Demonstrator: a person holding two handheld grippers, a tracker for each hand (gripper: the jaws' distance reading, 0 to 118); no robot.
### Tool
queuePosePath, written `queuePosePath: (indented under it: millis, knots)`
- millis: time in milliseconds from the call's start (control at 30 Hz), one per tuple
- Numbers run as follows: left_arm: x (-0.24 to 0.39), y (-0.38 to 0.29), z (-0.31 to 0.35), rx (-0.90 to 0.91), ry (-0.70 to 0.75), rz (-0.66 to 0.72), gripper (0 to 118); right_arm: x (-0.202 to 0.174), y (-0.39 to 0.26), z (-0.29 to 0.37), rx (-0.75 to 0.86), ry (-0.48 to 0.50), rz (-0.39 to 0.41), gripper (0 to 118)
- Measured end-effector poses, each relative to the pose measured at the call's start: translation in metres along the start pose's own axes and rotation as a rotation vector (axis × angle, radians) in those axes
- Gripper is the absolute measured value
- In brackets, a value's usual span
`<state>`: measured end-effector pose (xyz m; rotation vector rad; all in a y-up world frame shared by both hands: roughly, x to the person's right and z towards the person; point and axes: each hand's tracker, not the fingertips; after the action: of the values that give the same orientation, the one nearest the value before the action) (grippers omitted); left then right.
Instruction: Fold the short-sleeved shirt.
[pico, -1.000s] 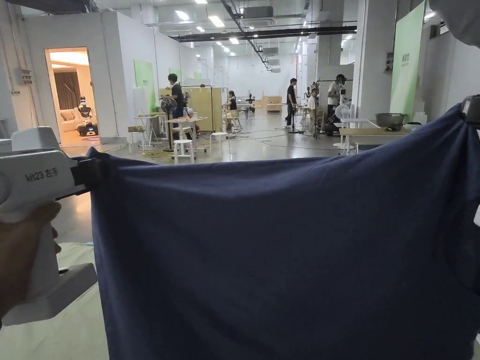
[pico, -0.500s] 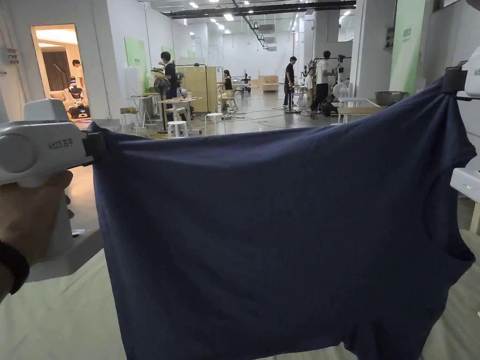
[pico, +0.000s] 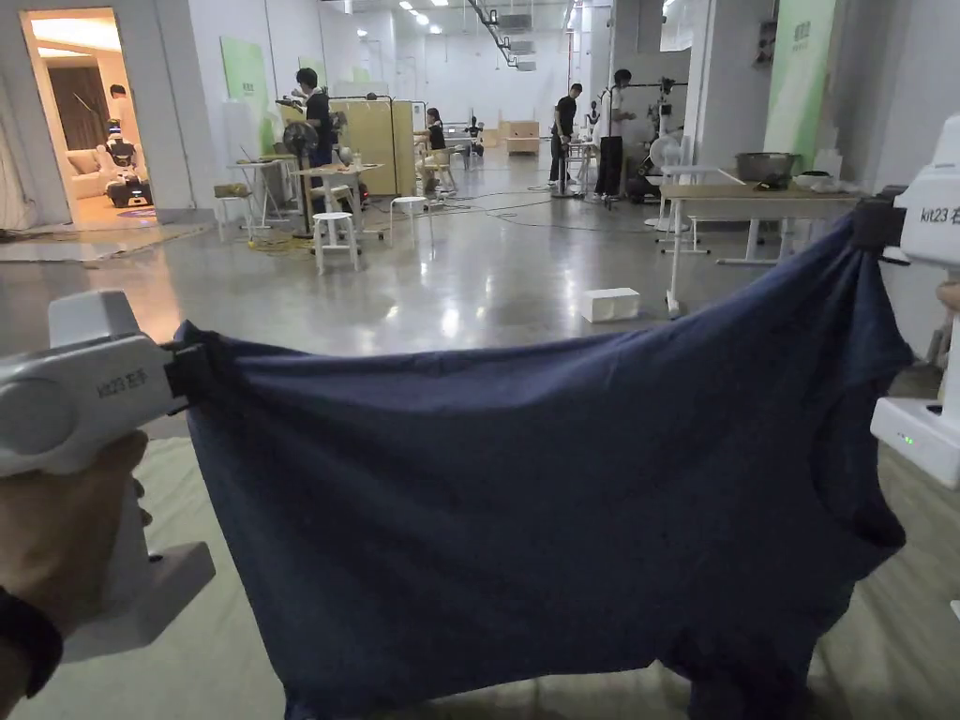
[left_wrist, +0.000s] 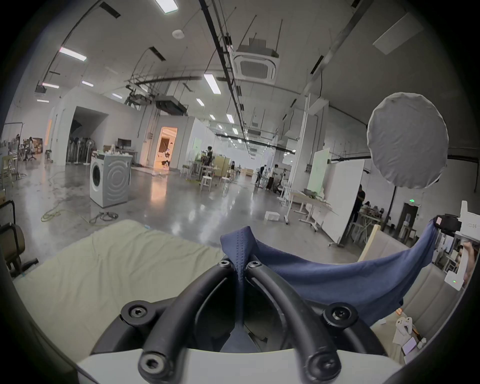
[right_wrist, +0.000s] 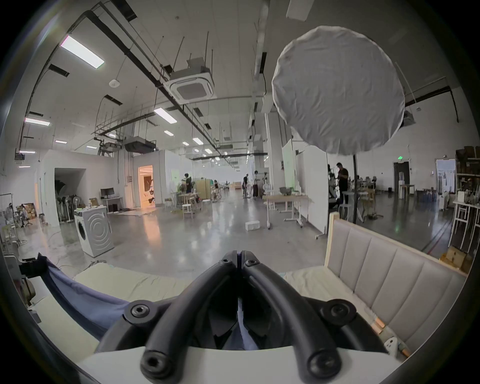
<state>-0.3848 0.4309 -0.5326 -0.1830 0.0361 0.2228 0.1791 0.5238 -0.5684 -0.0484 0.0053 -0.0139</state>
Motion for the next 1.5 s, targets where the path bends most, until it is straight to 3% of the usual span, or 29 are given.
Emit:
queuePosePath:
  millis: [233,400,467,567,700,867,1000,1100,1200,1233,1300,1333,1400,1433,1500]
  knots:
    - [-0.028,-0.074,0.037,-0.07,-0.042,0.078,5,0.009,-0.078,0.044,-0.077,0.08,-0.066,2]
    - [-0.047,-0.141,0.103,-0.103,-0.087,0.121,5,0.023,-0.149,0.13,-0.117,0.089,-0.113,2]
    - [-0.049,-0.168,0.138,-0.112,-0.046,0.048,5,0.025,-0.178,0.171,-0.154,0.054,-0.12,2]
    - [-0.063,-0.211,0.195,-0.167,-0.079,0.1,5,0.031,-0.227,0.234,-0.236,0.04,-0.207,2]
    - [-0.09,-0.268,0.255,-0.292,-0.104,0.103,5,0.026,-0.285,0.303,-0.325,-0.002,-0.172,2]
    - [-0.099,-0.32,0.305,-0.411,-0.047,0.066,5,0.024,-0.338,0.361,-0.48,-0.019,-0.223,2]
    - [-0.104,-0.346,0.312,-0.468,-0.042,0.06,5,0.03,-0.361,0.384,-0.57,-0.067,-0.146,2]
    - [-0.109,-0.352,0.306,-0.486,-0.045,0.066,5,0.038,-0.37,0.391,-0.617,-0.067,-0.167,2]
    - [-0.111,-0.358,0.299,-0.508,-0.032,0.078,5,0.034,-0.379,0.39,-0.666,-0.065,-0.123,2]
    - [-0.113,-0.36,0.296,-0.519,-0.028,0.086,7,0.044,-0.392,0.388,-0.679,-0.057,-0.118,2]
    - [-0.112,-0.363,0.296,-0.531,-0.015,0.086,24,0.045,-0.398,0.383,-0.701,-0.044,-0.104,4]
    - [-0.113,-0.364,0.296,-0.532,0.007,0.082,43,0.045,-0.4,0.38,-0.708,-0.048,-0.088,20]
    - [-0.118,-0.363,0.299,-0.548,0.051,0.089,73,0.048,-0.405,0.377,-0.746,-0.08,-0.058,72]
    - [-0.123,-0.363,0.302,-0.54,0.057,0.107,79,0.05,-0.406,0.376,-0.752,-0.092,-0.054,86]
    - [-0.138,-0.357,0.314,-0.53,0.061,0.193,82,0.057,-0.403,0.383,-0.747,-0.088,-0.062,86]
